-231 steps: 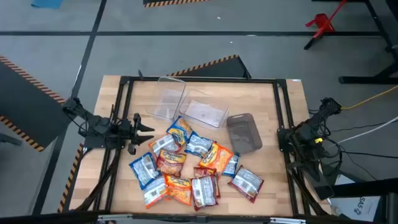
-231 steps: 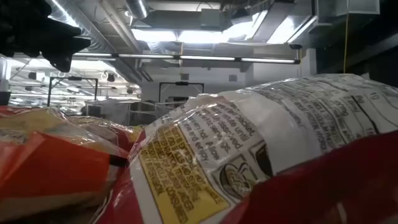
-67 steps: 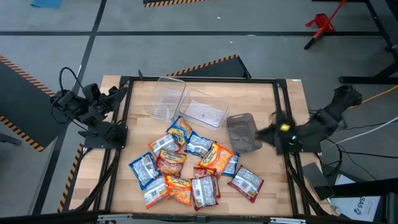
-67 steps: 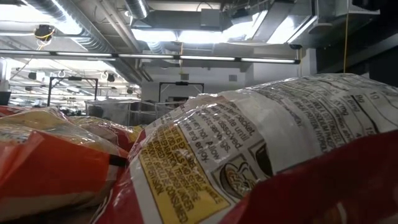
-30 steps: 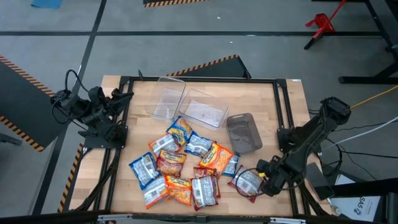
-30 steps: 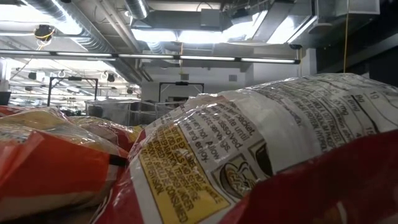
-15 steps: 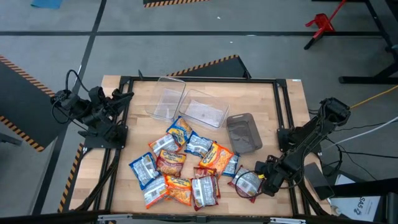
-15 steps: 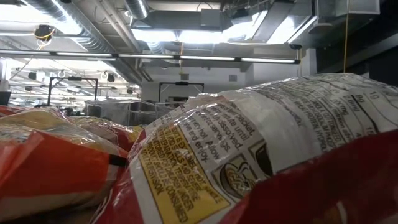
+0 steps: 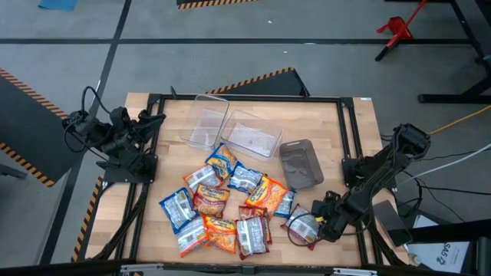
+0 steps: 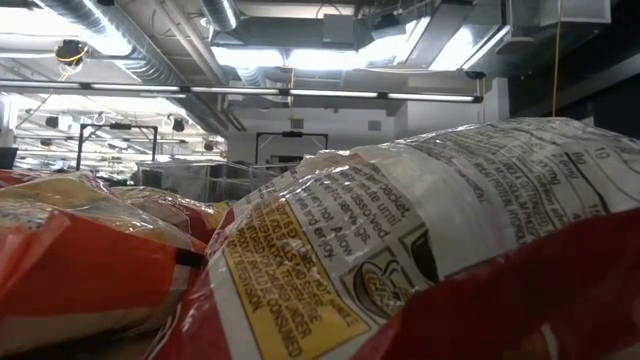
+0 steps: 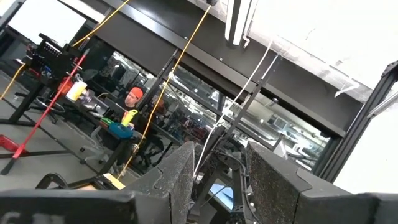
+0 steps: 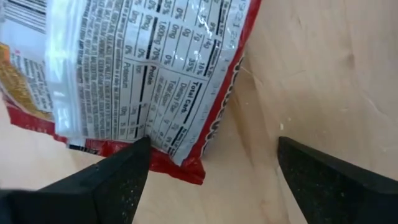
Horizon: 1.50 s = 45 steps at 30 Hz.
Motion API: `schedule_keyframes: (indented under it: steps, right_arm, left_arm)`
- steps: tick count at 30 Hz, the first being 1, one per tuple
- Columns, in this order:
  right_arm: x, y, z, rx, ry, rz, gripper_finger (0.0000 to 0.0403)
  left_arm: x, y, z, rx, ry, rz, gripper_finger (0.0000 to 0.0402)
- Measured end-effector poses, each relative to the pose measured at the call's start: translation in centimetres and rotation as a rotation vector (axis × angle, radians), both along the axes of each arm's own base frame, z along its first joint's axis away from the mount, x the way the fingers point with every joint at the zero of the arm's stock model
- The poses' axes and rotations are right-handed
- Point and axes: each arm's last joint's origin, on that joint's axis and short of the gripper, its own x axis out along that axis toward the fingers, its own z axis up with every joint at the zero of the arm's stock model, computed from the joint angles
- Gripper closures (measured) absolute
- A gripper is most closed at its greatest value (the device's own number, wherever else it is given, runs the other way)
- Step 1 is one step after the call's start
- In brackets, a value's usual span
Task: Sort Maruchan noodles
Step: Put the red noodle pack into the black bin
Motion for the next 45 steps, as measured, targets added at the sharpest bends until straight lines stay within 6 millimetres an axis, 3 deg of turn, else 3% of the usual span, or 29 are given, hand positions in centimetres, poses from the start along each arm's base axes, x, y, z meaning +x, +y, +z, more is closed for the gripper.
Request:
schedule_keyframes:
  steps: [6, 22, 26, 45]
  right_arm:
    - [0.2, 0.0, 0.2, -0.023, 0.023, 0.016, 0.0103]
    - [0.1, 0.0, 0.3, 0.014, 0.065, -0.033, 0.0388]
    - [0.5, 0.5, 1.1, 0.036, 0.061, -0.045, 0.0395]
    - [4.4, 3.6, 9.0, 0.175, -0.106, -0.147, 0.0402]
  left_arm:
    - [0.0, 0.1, 0.0, -0.012, 0.009, 0.021, 0.026]
    - [0.0, 0.0, -0.1, -0.008, 0.015, 0.02, 0.0261]
    - [0.0, 0.0, -0.1, -0.008, 0.014, 0.021, 0.0261]
    - [0.0, 0.0, -0.1, -0.007, 0.014, 0.019, 0.026]
